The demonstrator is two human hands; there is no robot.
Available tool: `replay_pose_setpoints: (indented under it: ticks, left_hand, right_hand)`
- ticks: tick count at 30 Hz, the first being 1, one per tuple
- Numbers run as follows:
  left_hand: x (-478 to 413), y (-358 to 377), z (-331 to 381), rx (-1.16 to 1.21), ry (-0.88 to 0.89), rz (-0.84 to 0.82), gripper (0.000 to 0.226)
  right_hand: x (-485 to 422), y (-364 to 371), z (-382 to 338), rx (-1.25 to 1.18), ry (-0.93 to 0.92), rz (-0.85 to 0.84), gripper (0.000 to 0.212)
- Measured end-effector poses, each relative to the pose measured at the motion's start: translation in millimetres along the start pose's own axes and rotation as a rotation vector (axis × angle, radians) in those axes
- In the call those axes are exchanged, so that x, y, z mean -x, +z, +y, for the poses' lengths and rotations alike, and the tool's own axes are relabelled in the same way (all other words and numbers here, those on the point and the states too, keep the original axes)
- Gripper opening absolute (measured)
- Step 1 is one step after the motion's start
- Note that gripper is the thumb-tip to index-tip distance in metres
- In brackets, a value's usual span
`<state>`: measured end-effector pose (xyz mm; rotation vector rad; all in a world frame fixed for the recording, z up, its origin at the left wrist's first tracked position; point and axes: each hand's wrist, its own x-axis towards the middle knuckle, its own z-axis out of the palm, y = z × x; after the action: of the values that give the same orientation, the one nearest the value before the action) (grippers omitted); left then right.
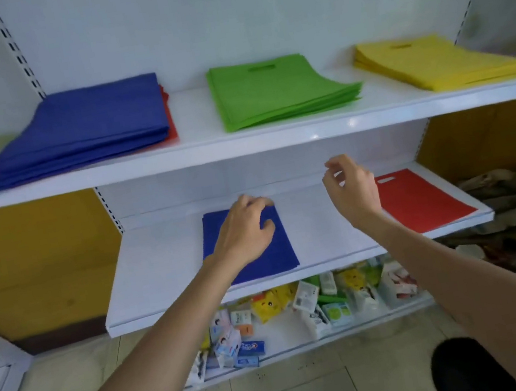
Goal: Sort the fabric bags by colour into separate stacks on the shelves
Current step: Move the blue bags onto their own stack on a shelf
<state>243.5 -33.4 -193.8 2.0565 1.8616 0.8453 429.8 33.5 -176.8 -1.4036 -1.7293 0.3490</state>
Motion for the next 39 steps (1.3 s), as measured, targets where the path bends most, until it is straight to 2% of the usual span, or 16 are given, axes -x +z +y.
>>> replay_pose_setpoints:
  ticks: [4, 7, 14, 18, 22, 25, 28, 33, 36, 39]
  left_hand:
    - [-28, -71, 11, -0.017, 0.051, 0.171, 0.032]
    - [-42, -130, -8, -0.031, 0.048, 0.293, 0.029]
    - [-57, -232, -125, -0.15, -0.097, 0.364, 0.028]
    - [-81, -270, -193, -0.2, -0.221, 0.412, 0.028]
    - [-99, -280, -244, -0.28, -0.499, 0.34, 0.037]
    - [-107, -278, -259, -0.23, -0.599, 0.362, 0.043]
    - [-109, -276, -266, -0.134, -0.586, 0.481, 0.036]
    - [-108, -275, -271, -0.128, -0.484, 0.607, 0.034]
    - [-107, -275, -273, -0.072, -0.502, 0.627, 0.025]
    - [-101, -275, -267, -0.042, -0.446, 0.689, 0.023]
  right_hand:
    - [-32, -2, -56, -0.024, -0.145, 0.075, 0.02]
    - [-60, 13, -98, -0.01, -0.256, 0.098, 0.02]
    - [-125, 94, -183, -0.002, -0.361, 0.05, 0.023]
    - [-159, 153, -217, 0.087, -0.329, -0.102, 0.026]
    - [-178, 198, -240, 0.208, -0.177, -0.32, 0.037]
    - [-179, 224, -240, 0.295, -0.074, -0.31, 0.042]
    - [-176, 239, -229, 0.278, -0.038, -0.214, 0.04]
    - [-176, 238, -228, 0.196, -0.13, -0.071, 0.023]
    - [-172, 237, -227, 0.118, -0.145, -0.045, 0.017]
    - [-169, 234, -226, 0.053, -0.161, -0.022, 0.015]
